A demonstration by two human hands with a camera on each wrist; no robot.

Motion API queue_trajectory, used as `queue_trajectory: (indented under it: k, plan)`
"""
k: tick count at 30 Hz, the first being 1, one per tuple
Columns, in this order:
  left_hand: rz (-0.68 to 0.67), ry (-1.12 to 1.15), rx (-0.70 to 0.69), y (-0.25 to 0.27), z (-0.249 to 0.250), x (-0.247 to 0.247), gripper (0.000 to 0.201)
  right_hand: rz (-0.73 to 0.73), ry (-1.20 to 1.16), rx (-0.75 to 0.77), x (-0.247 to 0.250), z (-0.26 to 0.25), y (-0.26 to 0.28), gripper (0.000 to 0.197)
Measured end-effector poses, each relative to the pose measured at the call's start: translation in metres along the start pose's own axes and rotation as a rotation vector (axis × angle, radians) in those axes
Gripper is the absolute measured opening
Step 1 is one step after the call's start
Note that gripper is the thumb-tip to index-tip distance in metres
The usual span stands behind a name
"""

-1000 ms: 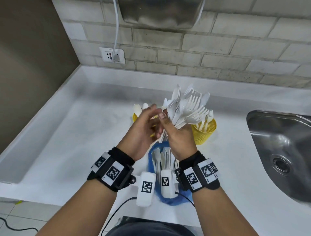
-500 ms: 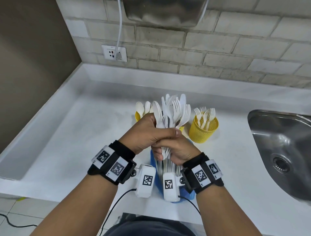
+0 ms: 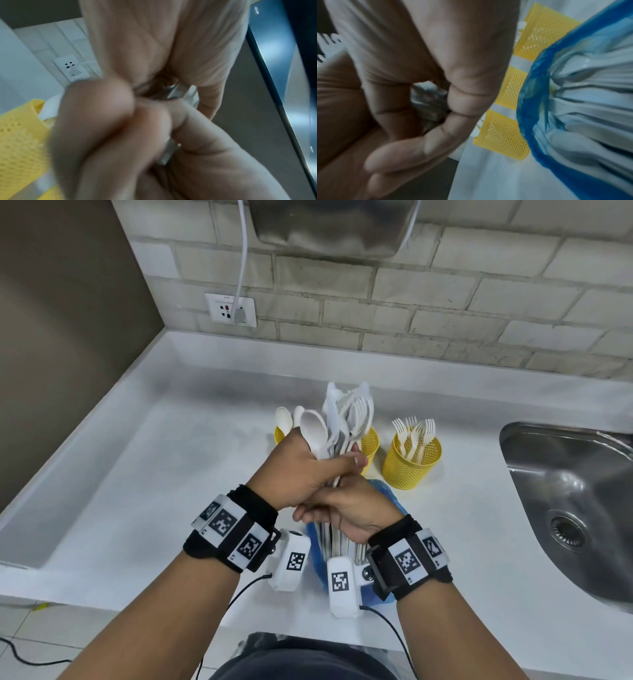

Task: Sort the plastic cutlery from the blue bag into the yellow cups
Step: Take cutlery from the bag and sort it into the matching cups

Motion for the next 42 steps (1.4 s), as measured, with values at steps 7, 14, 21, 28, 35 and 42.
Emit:
queue_trajectory:
  k: [7,14,21,28,35,42]
  plan:
    - [0.005,0.002,-0.054,0.006,-0.007,-0.005,0.006,0.073,-0.009,0.019,0.007,0.004,0.001,0.068]
    - [0.054,0.065,-0.042,0.008,-0.011,-0.004,0.008,0.036,-0.187,0.079,-0.001,0.000,0.002,0.072]
    - [0.066,0.139,-0.015,0.008,-0.017,-0.008,0.013,-0.047,-0.273,0.083,-0.001,0.005,0.009,0.055]
    - [-0.027,0.299,0.073,0.004,-0.022,-0.023,0.016,-0.092,-0.086,0.111,0.029,-0.010,0.029,0.050]
    - [-0.048,0.365,0.104,-0.003,-0.020,-0.050,0.023,0.245,0.165,0.469,0.091,-0.096,0.063,0.040]
    - [-0.030,0.306,-0.003,-0.009,-0.004,-0.072,0.029,0.292,0.268,0.558,0.107,-0.118,0.072,0.014]
Point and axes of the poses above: each hand's wrist, its own y-axis away from the middle knuckle, its own x-axis out of the back of the hand, z = x × y, the point moved 9 cm from there along -y, towards the middle knuckle, and after that the axes turned 3 degrees about -y, right-handed, at the moved point
